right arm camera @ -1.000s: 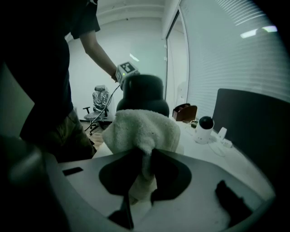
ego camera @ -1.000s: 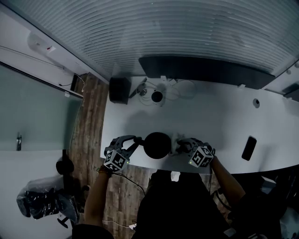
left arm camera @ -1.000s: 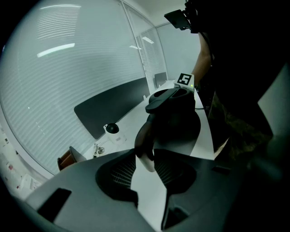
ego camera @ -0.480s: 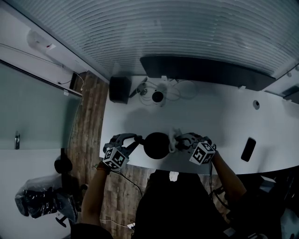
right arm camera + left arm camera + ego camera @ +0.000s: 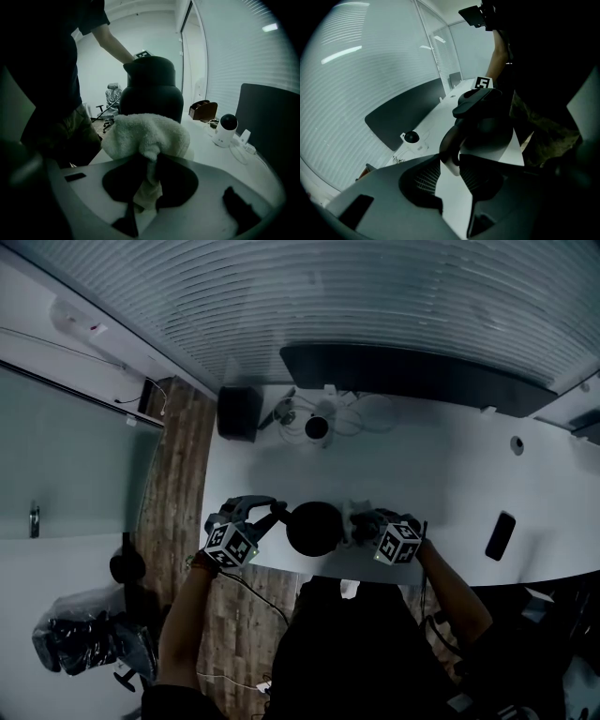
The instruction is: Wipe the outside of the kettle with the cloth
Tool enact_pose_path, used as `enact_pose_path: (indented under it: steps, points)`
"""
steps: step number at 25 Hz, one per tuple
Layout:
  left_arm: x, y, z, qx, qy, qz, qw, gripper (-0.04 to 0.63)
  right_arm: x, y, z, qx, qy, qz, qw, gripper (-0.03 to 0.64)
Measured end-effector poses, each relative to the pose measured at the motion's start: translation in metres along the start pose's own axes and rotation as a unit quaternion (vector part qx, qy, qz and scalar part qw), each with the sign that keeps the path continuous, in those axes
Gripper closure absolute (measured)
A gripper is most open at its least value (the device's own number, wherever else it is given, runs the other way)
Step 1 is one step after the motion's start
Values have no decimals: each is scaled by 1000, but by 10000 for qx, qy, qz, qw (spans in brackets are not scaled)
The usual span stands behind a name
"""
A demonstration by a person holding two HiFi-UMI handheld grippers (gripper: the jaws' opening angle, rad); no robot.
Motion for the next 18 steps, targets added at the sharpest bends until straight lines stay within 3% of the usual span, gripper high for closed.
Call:
enact_pose_path:
  steps: [5, 8, 12, 18]
  points:
    - [1, -2, -2, 182, 0, 173, 9997, 476, -48, 15, -20, -240, 309, 300, 9988, 549]
    - [2, -6, -3, 264, -15, 199, 9995, 476, -64, 23, -43, -504, 564, 271, 9968, 549]
    - [5, -11, -6, 419, -31, 277, 9987, 476, -50, 17, -51, -813, 506, 59, 9954, 549]
    - [10, -18, -13, 823, -163, 529, 9951, 476, -33, 13, -37, -760, 224, -86, 9968, 548]
Point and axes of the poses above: the fingertips, and each gripper's own axes: x forward along the fingers, y to its right, z out of its underside, the point moved 7 cm from there along -x, backward along the fingers, and after that the axes turned 7 degrees about -y, right-handed, at the moved point
